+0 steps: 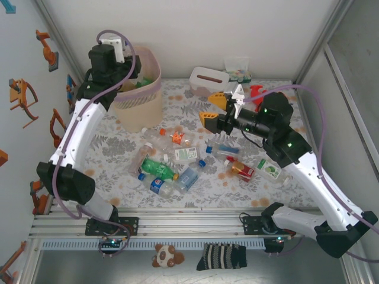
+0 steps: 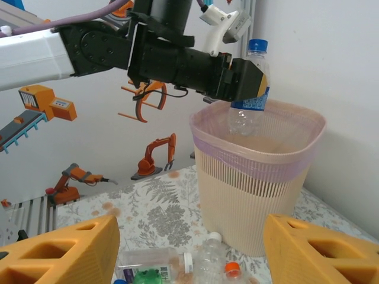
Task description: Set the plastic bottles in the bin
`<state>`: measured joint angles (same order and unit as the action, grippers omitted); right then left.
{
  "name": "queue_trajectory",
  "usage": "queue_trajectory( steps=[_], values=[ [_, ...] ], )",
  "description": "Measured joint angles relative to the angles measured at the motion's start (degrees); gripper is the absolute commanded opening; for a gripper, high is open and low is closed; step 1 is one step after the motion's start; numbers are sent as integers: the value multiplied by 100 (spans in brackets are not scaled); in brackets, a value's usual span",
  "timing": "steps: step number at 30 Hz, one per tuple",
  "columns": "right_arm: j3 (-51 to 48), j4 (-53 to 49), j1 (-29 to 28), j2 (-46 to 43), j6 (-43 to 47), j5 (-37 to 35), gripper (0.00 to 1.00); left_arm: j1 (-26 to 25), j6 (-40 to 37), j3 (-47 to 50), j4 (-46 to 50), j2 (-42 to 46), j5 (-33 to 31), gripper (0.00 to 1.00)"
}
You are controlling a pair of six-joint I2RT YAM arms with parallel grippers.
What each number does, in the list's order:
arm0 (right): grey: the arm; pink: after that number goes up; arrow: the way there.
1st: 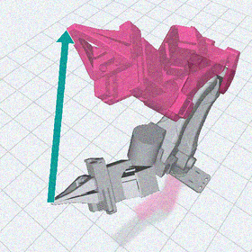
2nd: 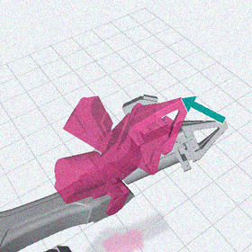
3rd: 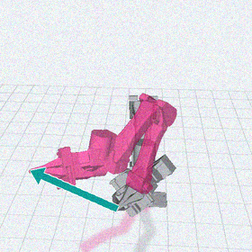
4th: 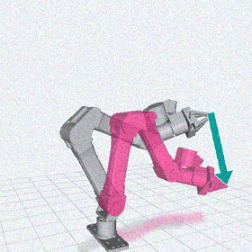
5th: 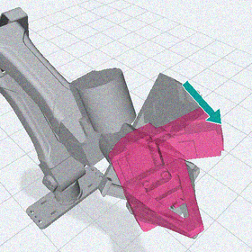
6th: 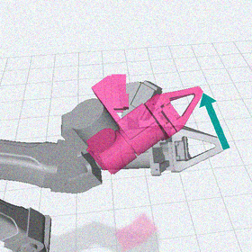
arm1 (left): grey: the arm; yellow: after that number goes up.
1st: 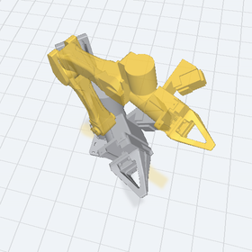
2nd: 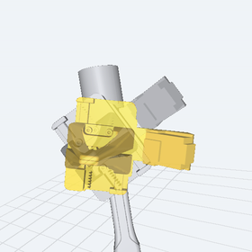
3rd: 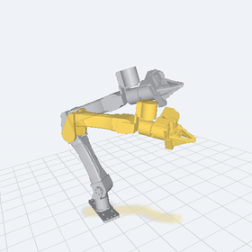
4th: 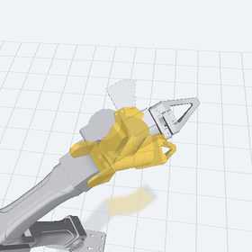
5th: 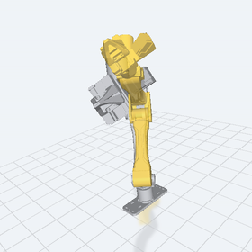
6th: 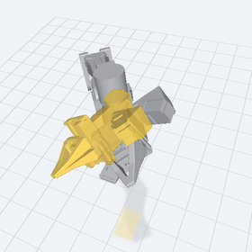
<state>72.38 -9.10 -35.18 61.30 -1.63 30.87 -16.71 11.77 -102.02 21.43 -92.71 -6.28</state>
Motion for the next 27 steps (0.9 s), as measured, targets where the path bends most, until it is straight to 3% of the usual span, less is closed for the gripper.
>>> queue_trajectory(
  steps=[8,15,22,27],
  values=[
    [0,-122,0,9,0,-52,63,284,654,-1917,1580,-1416,-673,1],
    [0,-223,0,7,0,-87,63,304,710,-2570,2643,-2142,-807,6],
    [-2,-232,0,9,0,-122,62,354,844,-3615,3705,-2861,-813,17],
    [-2,-232,0,9,-4,-122,62,367,879,-3790,4238,-3163,-848,18]
  ],
)
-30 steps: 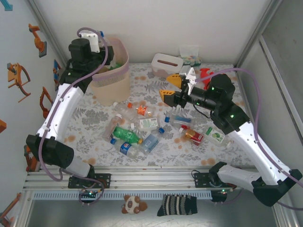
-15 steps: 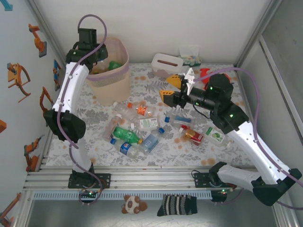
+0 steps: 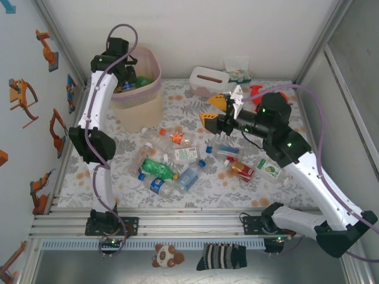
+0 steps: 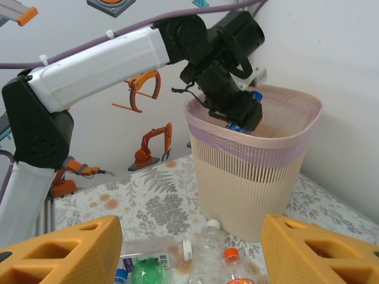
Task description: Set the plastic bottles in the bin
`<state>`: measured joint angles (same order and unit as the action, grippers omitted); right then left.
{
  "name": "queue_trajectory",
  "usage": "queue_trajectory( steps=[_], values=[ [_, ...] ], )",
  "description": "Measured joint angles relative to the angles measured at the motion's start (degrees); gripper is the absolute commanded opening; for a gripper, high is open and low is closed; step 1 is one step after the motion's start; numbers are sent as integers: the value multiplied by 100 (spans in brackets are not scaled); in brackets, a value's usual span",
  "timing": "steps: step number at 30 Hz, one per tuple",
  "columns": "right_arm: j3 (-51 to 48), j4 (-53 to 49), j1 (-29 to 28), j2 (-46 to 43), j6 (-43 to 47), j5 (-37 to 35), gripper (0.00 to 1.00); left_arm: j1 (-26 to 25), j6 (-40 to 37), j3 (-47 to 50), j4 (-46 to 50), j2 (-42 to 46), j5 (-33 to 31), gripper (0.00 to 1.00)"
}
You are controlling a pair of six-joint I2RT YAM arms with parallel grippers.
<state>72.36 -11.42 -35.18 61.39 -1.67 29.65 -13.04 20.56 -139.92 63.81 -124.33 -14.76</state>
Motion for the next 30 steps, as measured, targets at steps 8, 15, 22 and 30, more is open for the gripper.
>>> queue_trajectory(
  steps=[8,15,22,30],
  values=[
    [-103,4,0,-2,-2,-39,62,116,20,2,367,-398,138,27],
    [-105,7,0,-2,0,-70,62,225,42,4,437,-619,398,49],
    [-105,-15,0,-2,2,-85,62,225,68,-61,463,-658,525,68],
    [-105,-179,0,-2,4,-199,62,225,70,-87,459,-494,612,72]
  ],
)
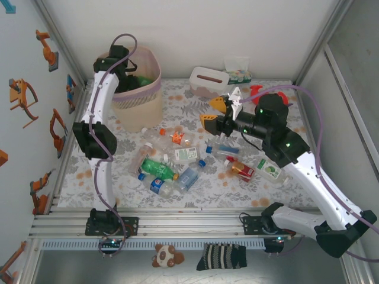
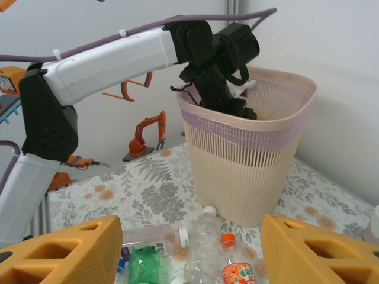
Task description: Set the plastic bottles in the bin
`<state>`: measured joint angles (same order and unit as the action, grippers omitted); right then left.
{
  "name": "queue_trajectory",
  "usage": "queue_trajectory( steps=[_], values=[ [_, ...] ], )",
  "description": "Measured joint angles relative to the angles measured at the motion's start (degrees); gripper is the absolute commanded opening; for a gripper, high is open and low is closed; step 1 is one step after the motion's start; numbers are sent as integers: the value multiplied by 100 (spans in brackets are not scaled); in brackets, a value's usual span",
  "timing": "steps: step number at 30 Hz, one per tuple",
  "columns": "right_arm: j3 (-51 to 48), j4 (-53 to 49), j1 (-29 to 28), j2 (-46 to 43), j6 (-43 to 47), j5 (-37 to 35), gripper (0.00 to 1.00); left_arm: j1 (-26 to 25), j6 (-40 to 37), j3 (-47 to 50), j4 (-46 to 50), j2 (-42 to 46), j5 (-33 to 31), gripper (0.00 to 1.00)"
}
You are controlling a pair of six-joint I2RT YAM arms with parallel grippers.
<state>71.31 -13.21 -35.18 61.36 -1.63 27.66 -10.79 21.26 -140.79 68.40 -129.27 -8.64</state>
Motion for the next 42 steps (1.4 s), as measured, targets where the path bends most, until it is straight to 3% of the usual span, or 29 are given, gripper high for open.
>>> queue_trajectory(
  steps=[15,23,30,35,42],
  values=[
    [92,-863,0,4,-116,-1045,62,0,-2,153,-205,951,431,70],
    [98,-1759,0,164,-544,-1880,62,0,7,1600,-1261,2179,953,71],
    [63,-2559,0,286,-798,-2396,63,0,170,3467,-2761,3366,1419,71],
    [66,-3095,0,538,-361,-2575,64,0,297,4179,-3521,3954,1655,73],
    [426,-4063,0,1609,997,-2577,65,0,365,4865,-4192,4603,1989,73]
  ],
)
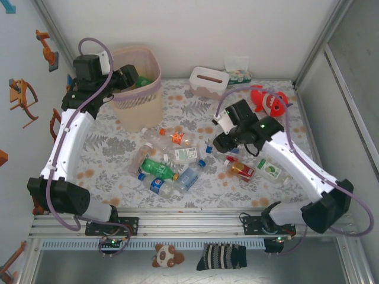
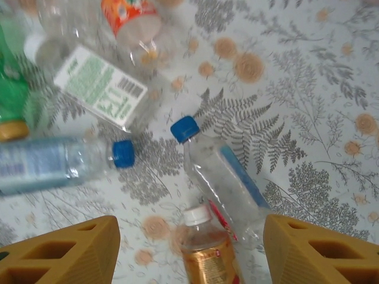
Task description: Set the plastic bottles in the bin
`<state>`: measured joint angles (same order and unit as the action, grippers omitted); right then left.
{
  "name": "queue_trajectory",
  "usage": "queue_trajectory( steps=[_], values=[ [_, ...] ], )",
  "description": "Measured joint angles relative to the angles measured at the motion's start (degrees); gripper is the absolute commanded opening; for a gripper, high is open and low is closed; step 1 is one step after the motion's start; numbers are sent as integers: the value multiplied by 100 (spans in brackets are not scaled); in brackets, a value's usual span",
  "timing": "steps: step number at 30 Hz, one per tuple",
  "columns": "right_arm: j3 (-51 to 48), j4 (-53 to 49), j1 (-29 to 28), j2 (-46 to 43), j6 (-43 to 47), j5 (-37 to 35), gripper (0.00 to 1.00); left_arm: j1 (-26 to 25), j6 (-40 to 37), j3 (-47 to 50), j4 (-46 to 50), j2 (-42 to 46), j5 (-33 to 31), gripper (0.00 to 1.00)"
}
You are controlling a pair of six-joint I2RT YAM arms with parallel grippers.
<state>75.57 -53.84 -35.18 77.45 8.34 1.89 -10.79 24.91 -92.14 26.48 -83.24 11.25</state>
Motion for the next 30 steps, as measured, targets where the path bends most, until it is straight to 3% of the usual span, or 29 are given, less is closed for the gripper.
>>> queue_trajectory(
  steps=[12,30],
  values=[
    [400,-892,35,1996,2175,-245,66,0,76,428,-203,256,302,75],
    [1248,-848,166,3681,2964,-496,71,2,98,634,-203,533,308,75]
  ],
)
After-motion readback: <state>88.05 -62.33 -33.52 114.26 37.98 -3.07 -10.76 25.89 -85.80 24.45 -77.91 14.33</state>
